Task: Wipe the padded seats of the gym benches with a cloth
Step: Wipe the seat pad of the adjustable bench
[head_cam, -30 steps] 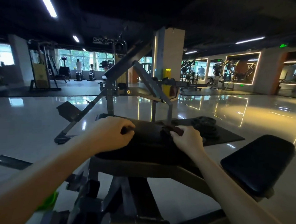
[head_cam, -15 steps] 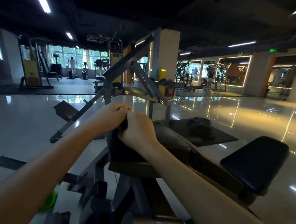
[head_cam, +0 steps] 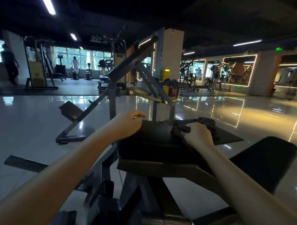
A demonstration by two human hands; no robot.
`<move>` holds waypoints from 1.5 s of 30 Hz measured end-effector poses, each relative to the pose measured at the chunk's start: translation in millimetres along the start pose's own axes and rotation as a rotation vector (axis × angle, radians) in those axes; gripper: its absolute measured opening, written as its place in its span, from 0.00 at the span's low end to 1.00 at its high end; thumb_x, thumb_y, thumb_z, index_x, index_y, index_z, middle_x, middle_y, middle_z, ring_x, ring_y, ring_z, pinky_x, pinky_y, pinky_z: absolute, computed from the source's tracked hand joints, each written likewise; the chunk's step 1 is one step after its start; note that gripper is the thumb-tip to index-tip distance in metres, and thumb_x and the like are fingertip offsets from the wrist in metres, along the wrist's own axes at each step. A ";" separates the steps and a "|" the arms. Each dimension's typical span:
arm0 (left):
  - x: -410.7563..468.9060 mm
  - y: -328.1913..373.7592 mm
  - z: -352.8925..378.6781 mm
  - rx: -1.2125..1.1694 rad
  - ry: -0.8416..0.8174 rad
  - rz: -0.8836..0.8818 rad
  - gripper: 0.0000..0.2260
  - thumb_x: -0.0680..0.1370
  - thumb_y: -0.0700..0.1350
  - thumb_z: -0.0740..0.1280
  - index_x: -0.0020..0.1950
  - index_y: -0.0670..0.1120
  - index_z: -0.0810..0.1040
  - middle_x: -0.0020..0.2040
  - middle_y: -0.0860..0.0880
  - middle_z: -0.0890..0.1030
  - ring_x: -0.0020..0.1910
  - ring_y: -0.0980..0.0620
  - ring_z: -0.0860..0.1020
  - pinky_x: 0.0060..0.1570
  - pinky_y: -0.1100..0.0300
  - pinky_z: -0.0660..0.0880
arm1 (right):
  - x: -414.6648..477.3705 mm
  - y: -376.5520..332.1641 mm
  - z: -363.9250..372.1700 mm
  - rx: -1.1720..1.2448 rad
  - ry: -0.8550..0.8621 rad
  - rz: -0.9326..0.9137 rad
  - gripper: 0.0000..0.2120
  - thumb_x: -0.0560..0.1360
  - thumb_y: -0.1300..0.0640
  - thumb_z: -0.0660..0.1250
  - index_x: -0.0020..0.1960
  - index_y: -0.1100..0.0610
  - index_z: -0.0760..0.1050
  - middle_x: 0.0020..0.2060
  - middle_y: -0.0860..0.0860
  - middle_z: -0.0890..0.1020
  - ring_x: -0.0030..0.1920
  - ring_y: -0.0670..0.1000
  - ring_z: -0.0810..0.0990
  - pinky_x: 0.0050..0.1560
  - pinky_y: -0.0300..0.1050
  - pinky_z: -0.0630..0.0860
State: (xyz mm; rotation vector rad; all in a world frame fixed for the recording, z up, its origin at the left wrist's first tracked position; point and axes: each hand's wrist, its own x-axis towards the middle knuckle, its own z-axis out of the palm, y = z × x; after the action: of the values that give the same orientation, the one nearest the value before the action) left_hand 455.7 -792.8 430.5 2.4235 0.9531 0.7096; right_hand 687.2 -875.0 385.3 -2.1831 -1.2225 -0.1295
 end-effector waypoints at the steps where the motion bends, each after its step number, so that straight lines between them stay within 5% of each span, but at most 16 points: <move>1: 0.8 0.4 0.5 -0.032 0.001 -0.005 0.16 0.85 0.47 0.54 0.71 0.49 0.71 0.64 0.47 0.75 0.48 0.58 0.72 0.44 0.68 0.66 | 0.2 -4.2 1.7 -0.001 0.010 0.018 0.07 0.77 0.55 0.67 0.43 0.55 0.81 0.35 0.49 0.79 0.35 0.46 0.74 0.31 0.41 0.66; 4: 1.7 -1.6 -7.1 -0.190 0.031 -0.016 0.17 0.85 0.49 0.52 0.72 0.48 0.70 0.56 0.47 0.76 0.54 0.53 0.74 0.56 0.59 0.71 | -1.1 -25.2 6.7 0.083 -0.031 0.029 0.04 0.76 0.54 0.68 0.47 0.54 0.79 0.36 0.47 0.78 0.37 0.46 0.75 0.32 0.39 0.66; 7: 3.8 -7.7 -20.6 -0.346 0.090 -0.033 0.18 0.85 0.55 0.51 0.71 0.52 0.71 0.68 0.46 0.72 0.70 0.47 0.68 0.71 0.44 0.64 | -5.5 -65.0 12.1 0.210 -0.128 -0.072 0.03 0.77 0.54 0.68 0.49 0.53 0.77 0.39 0.48 0.80 0.43 0.47 0.79 0.40 0.40 0.74; 11: 3.3 -10.9 -24.4 -0.400 0.178 -0.070 0.18 0.84 0.57 0.51 0.66 0.54 0.75 0.62 0.52 0.73 0.66 0.50 0.70 0.68 0.49 0.66 | -15.8 -136.3 32.1 0.212 -0.186 -0.266 0.09 0.79 0.52 0.66 0.55 0.57 0.76 0.45 0.49 0.79 0.45 0.49 0.79 0.46 0.43 0.74; 16: 4.6 -13.1 -19.0 -0.313 0.195 -0.119 0.20 0.84 0.56 0.51 0.67 0.49 0.76 0.58 0.48 0.74 0.55 0.52 0.73 0.51 0.58 0.67 | -17.6 -170.2 47.1 0.095 -0.074 -0.419 0.16 0.78 0.51 0.68 0.62 0.58 0.75 0.53 0.54 0.81 0.55 0.54 0.79 0.55 0.46 0.71; 19: 4.2 -12.1 -14.2 -0.336 0.190 -0.095 0.20 0.85 0.54 0.51 0.65 0.46 0.77 0.57 0.45 0.77 0.58 0.49 0.74 0.48 0.63 0.68 | -1.2 -153.9 47.8 0.091 -0.086 -0.389 0.16 0.77 0.48 0.68 0.61 0.55 0.76 0.51 0.53 0.81 0.51 0.53 0.80 0.51 0.47 0.74; 23: 5.8 -13.3 -4.1 -0.213 0.105 -0.049 0.20 0.85 0.55 0.49 0.72 0.51 0.71 0.71 0.47 0.71 0.70 0.49 0.67 0.65 0.54 0.64 | 30.4 -96.1 41.1 -0.001 -0.129 -0.153 0.12 0.78 0.48 0.67 0.56 0.56 0.76 0.47 0.52 0.80 0.46 0.51 0.78 0.48 0.47 0.77; 26: 8.8 -13.1 3.4 -0.236 0.071 -0.046 0.20 0.85 0.54 0.49 0.74 0.51 0.69 0.73 0.46 0.69 0.71 0.48 0.66 0.65 0.55 0.62 | 45.1 -46.0 32.8 -0.028 -0.094 0.013 0.13 0.77 0.48 0.68 0.55 0.56 0.75 0.47 0.52 0.80 0.47 0.52 0.79 0.49 0.49 0.78; 30: 12.6 -15.0 2.2 -0.413 0.089 -0.063 0.22 0.85 0.55 0.45 0.73 0.50 0.69 0.75 0.46 0.67 0.76 0.47 0.62 0.75 0.47 0.55 | 54.5 -19.8 25.2 -0.067 -0.092 0.139 0.12 0.76 0.51 0.69 0.55 0.56 0.74 0.45 0.52 0.77 0.45 0.52 0.75 0.42 0.46 0.70; 33: 9.8 -19.7 -8.2 -0.624 0.165 -0.067 0.25 0.85 0.55 0.43 0.72 0.45 0.70 0.76 0.43 0.65 0.77 0.46 0.60 0.76 0.44 0.52 | 60.6 -42.3 32.4 -0.033 -0.142 0.094 0.14 0.76 0.50 0.69 0.56 0.58 0.76 0.48 0.52 0.79 0.47 0.52 0.77 0.46 0.47 0.74; 37: 1.6 -33.8 -20.1 -0.569 0.253 -0.111 0.27 0.84 0.58 0.42 0.70 0.47 0.72 0.77 0.44 0.63 0.77 0.46 0.59 0.76 0.42 0.52 | 57.2 -106.0 49.8 0.022 -0.184 -0.101 0.17 0.77 0.49 0.68 0.61 0.57 0.75 0.49 0.52 0.79 0.50 0.52 0.78 0.49 0.47 0.76; 40: 1.7 -43.5 -22.5 -0.489 0.273 -0.186 0.26 0.84 0.60 0.43 0.67 0.52 0.75 0.75 0.45 0.67 0.74 0.46 0.63 0.73 0.44 0.57 | 51.0 -143.6 61.7 0.067 -0.198 -0.217 0.16 0.77 0.48 0.68 0.59 0.58 0.75 0.45 0.51 0.79 0.47 0.52 0.78 0.40 0.45 0.70; 42: 4.0 -41.4 -17.7 -0.434 0.232 -0.201 0.24 0.85 0.57 0.44 0.67 0.50 0.75 0.63 0.47 0.76 0.63 0.50 0.72 0.62 0.55 0.66 | 43.8 -155.5 62.7 0.090 -0.218 -0.308 0.09 0.78 0.50 0.67 0.49 0.56 0.76 0.41 0.50 0.78 0.44 0.51 0.78 0.38 0.43 0.69; 44: 5.1 -29.7 -10.2 -0.406 0.188 -0.166 0.18 0.86 0.52 0.49 0.63 0.50 0.75 0.49 0.52 0.75 0.49 0.55 0.74 0.46 0.63 0.67 | 40.0 -155.8 61.1 0.113 -0.235 -0.380 0.06 0.78 0.53 0.67 0.52 0.54 0.78 0.38 0.48 0.76 0.43 0.50 0.77 0.39 0.42 0.68; 45: 7.0 -24.3 -5.7 -0.398 0.174 -0.145 0.14 0.86 0.50 0.51 0.61 0.50 0.74 0.48 0.52 0.75 0.50 0.53 0.74 0.46 0.62 0.68 | 39.0 -152.8 59.4 0.117 -0.234 -0.391 0.07 0.79 0.54 0.66 0.55 0.55 0.78 0.39 0.48 0.76 0.44 0.49 0.76 0.41 0.42 0.68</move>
State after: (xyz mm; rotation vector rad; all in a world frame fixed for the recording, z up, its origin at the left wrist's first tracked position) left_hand 444.8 -770.4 423.3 1.9525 0.9382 0.9664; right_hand 574.9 -755.5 424.5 -1.8757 -1.7356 0.0388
